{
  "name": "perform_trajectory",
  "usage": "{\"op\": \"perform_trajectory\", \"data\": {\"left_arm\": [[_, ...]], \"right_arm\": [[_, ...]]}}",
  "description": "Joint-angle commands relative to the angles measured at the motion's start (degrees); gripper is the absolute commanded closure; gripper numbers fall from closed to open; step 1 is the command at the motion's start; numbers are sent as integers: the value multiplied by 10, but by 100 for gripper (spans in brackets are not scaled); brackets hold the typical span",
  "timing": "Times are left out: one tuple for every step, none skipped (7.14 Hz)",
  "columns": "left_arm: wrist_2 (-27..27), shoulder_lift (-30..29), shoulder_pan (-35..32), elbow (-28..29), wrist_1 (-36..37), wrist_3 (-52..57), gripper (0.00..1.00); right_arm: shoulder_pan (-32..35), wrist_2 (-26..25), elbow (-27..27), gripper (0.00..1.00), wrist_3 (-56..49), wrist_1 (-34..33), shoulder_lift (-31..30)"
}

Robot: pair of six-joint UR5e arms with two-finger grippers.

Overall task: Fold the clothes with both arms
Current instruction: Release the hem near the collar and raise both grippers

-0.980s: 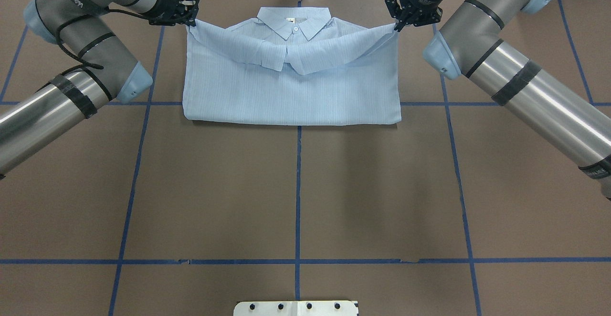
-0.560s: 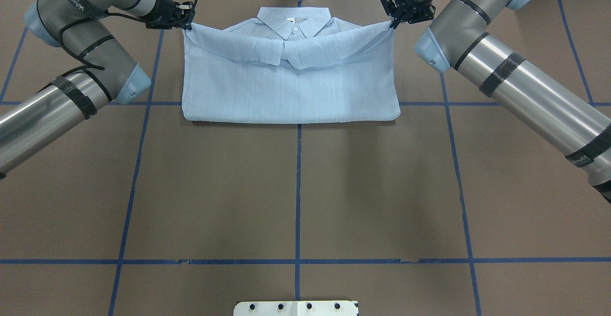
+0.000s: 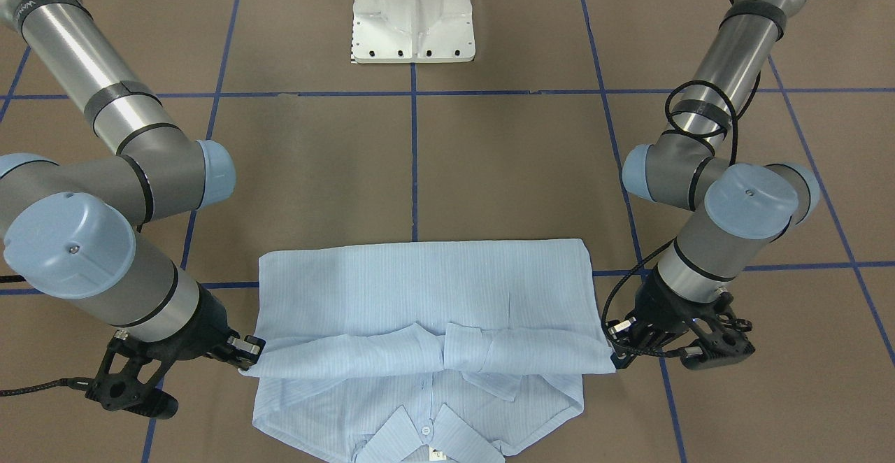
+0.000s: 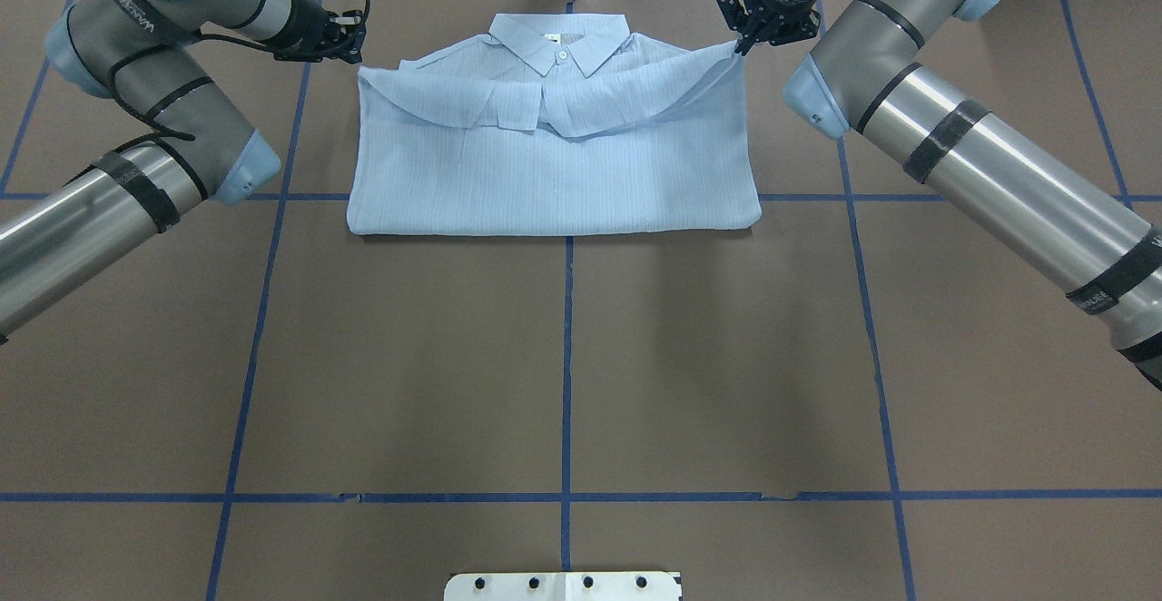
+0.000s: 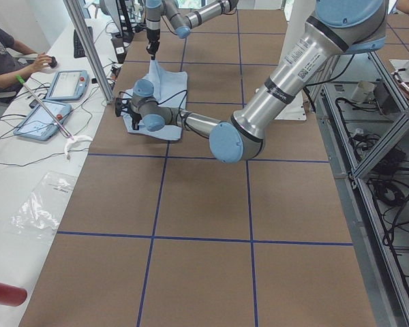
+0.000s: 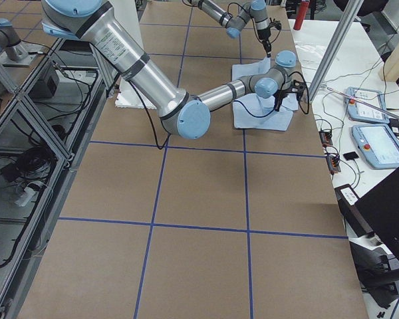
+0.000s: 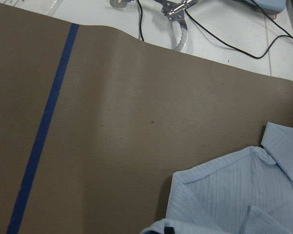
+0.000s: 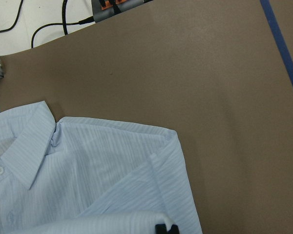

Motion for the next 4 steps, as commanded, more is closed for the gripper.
{"op": "perform_trajectory", "data": {"left_arm": [[1,8,1,-5,-8,-5,0],[0,17,0,-9,-16,-2,0],[0,19,-1,-10,-27,-2,0],[0,28,-1,-23,-27,-2,0]], "right_arm": [[-9,-12,1,0,0,15,0],[-9,-7,2,0,-2,15,-1],[-9,-4,4,0,-2,15,-1],[-9,-4,18,0,-2,21,-16]]}}
